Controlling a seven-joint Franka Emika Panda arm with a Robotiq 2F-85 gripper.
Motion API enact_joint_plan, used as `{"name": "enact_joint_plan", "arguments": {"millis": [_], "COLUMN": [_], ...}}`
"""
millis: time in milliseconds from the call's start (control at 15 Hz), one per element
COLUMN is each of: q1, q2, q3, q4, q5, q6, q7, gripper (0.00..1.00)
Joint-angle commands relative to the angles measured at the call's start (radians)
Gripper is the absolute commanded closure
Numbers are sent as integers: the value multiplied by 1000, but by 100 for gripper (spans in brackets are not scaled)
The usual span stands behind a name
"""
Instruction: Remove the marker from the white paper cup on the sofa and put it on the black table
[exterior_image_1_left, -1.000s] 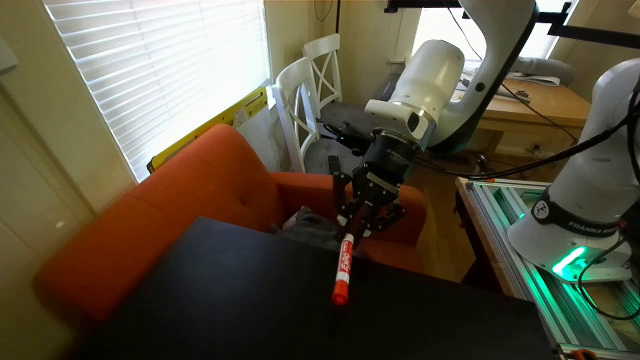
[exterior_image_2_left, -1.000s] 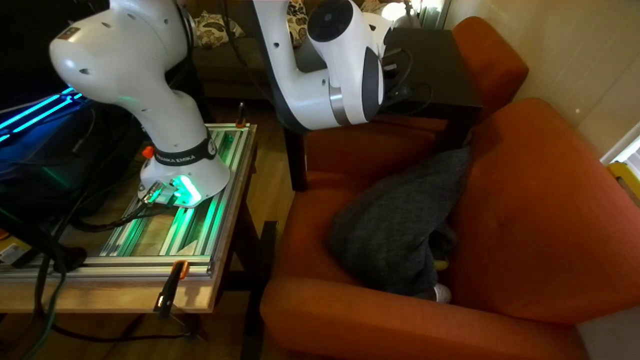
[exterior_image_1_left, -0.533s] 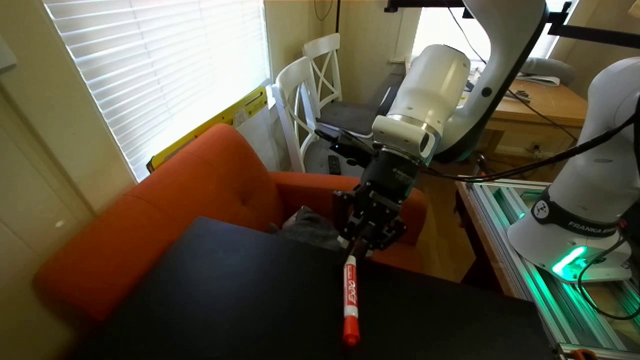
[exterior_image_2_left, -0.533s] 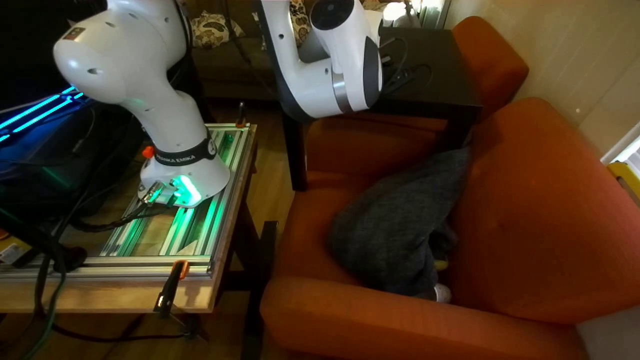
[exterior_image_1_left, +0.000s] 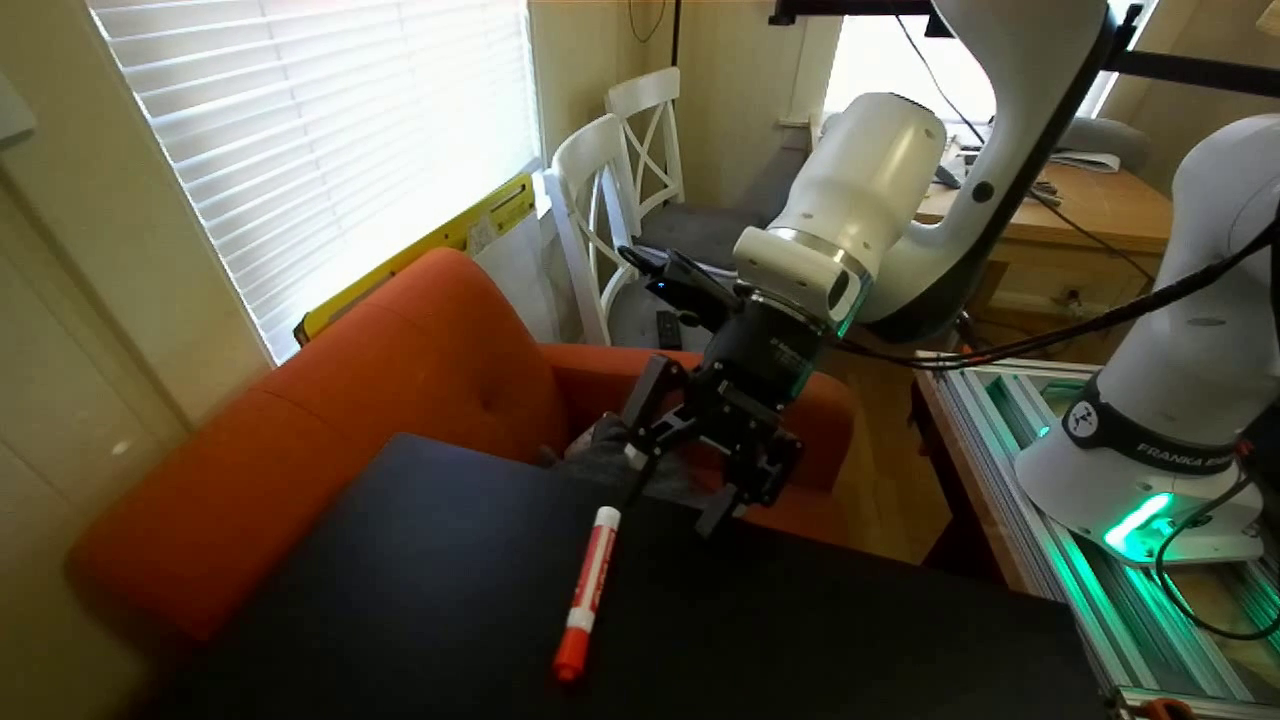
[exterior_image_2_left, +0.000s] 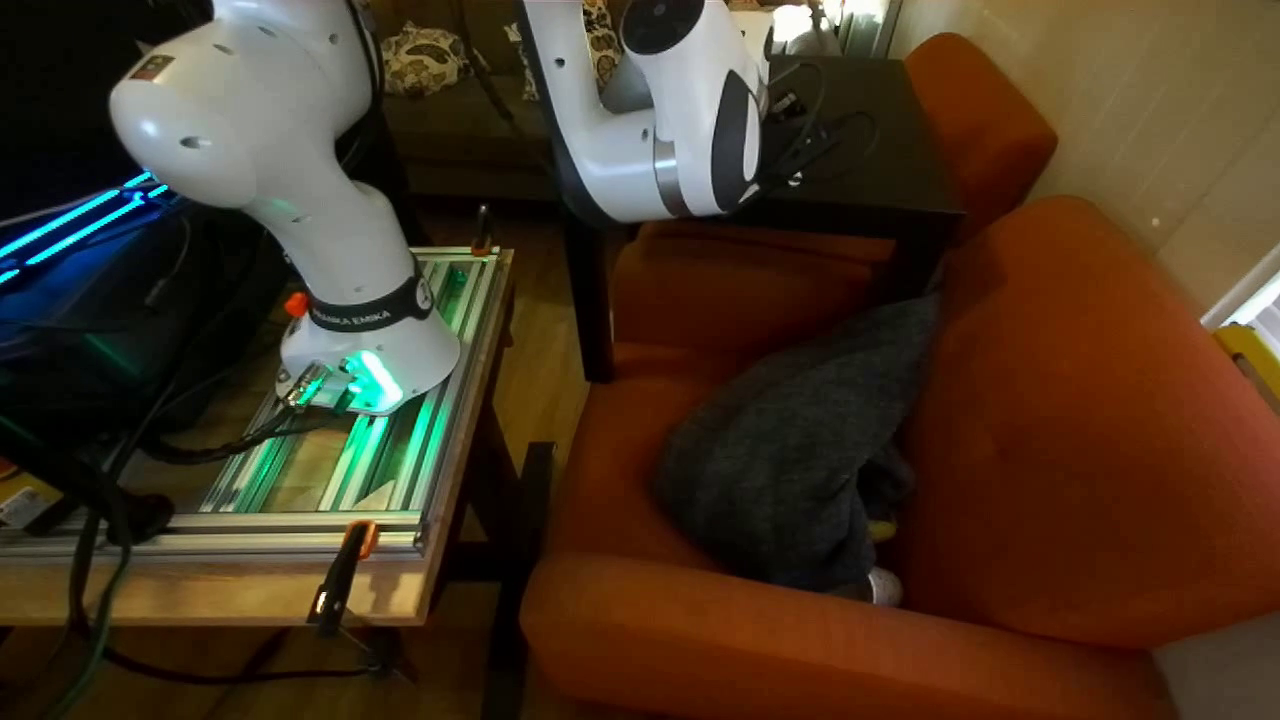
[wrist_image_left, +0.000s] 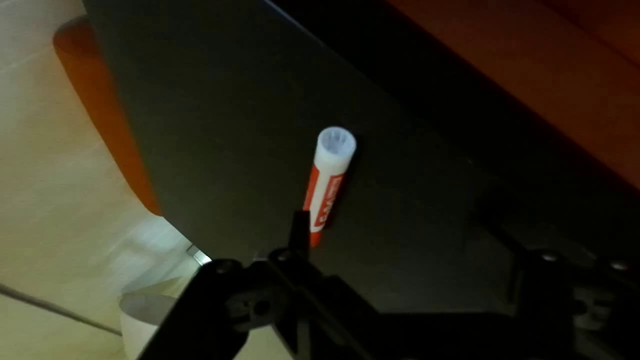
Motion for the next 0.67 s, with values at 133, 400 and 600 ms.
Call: {"name": "enact_joint_plan", "arguments": {"millis": [133,400,600], "q1": [-26,-49,-47], "q2": [-122,-137,-88], "q3": [-42,-108,-152], "q4": [-72,-58,-29], "q5": [202,216,295], "q6": [-23,-174,-316], "q7": [-9,-3,-57], "gripper": [0,0,0]}}
